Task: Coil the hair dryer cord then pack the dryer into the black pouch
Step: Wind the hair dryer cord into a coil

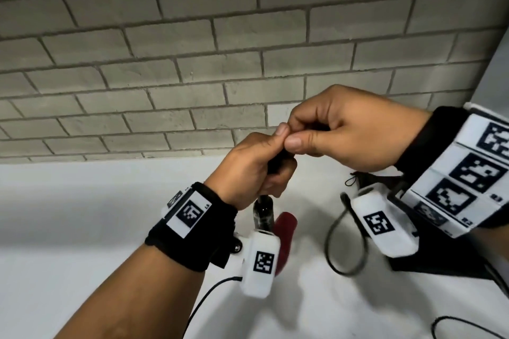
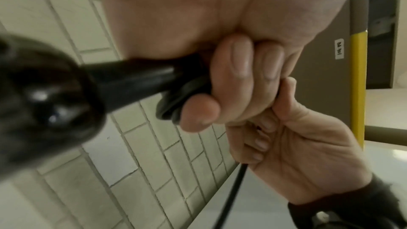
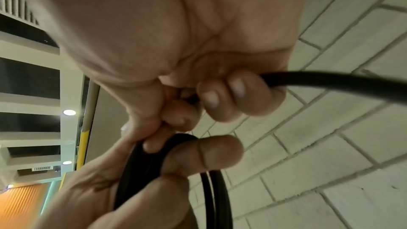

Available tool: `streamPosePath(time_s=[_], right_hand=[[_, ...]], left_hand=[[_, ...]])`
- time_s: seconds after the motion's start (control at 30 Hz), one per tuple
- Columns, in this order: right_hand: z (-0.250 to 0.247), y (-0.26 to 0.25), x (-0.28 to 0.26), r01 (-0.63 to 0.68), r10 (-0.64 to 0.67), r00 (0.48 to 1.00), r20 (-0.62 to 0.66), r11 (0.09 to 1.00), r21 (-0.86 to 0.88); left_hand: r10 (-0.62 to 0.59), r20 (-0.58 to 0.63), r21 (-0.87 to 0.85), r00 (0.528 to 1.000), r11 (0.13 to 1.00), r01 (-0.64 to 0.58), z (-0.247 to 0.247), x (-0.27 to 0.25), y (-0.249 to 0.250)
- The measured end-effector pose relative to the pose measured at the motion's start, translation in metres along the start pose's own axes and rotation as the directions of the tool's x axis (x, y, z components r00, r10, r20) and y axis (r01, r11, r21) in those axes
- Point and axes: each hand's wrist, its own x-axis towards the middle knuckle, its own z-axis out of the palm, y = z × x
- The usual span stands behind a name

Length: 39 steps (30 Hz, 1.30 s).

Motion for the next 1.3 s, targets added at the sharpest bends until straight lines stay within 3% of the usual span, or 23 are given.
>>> streamPosePath(time_s=[0.1,0.23,0.37,0.43,0.5,0.6,0.67,0.83,1.0,1.3], right_hand=[[0.0,0.001,0.002,0.024,-0.023,0.997,0.069,1.0,-0.009],[-0.009,-0.002,0.002,0.043,-0.015,0.98,0.198,0.99,-0.138],[-0.028,0.008,0.003,0.069,-0.051,0.991,0.128,0.988,-0.141],[-0.026,0.018,0.004,0.042,-0.037,0.993,0.115,0.999,-0.035],[-0.014,0.028,0.003,-0.019,-0.01,0.99,0.139,0.978,0.206],[0.01,0.043,-0.002,-0.147,0.052,0.982,0.18,0.808,0.571],[0.019,0.051,-0.004,-0.164,0.064,0.983,0.173,0.736,0.656],[0.024,0.06,-0.011,-0.091,0.104,0.994,0.017,0.763,0.639],[0.022,0.051,-0.01,0.011,0.054,0.994,-0.093,0.81,0.587],[0.028,0.054,-0.006,-0.028,0.07,0.996,-0.05,0.816,0.578]], left_hand=[[-0.019,0.052,-0.042,0.998,0.999,0.021,-0.001,-0.002,0.001],[-0.11,0.094,0.064,0.99,0.993,0.104,-0.001,-0.003,0.0],[-0.188,0.113,0.101,0.976,0.979,0.177,-0.003,-0.006,-0.002],[-0.163,0.138,0.075,0.977,0.985,0.154,-0.003,-0.007,-0.001],[-0.143,0.161,0.012,0.977,0.99,0.143,0.0,-0.007,0.0],[-0.115,0.199,-0.093,0.973,0.986,0.136,0.004,-0.006,-0.003],[-0.084,0.199,-0.136,0.976,0.984,0.112,0.009,-0.006,-0.009],[-0.039,0.09,-0.232,0.995,0.971,0.059,0.013,-0.004,-0.015],[-0.136,0.239,-0.183,0.961,0.966,0.182,0.012,-0.001,-0.017],[-0.128,0.255,-0.129,0.958,0.978,0.165,0.018,-0.005,-0.008]])
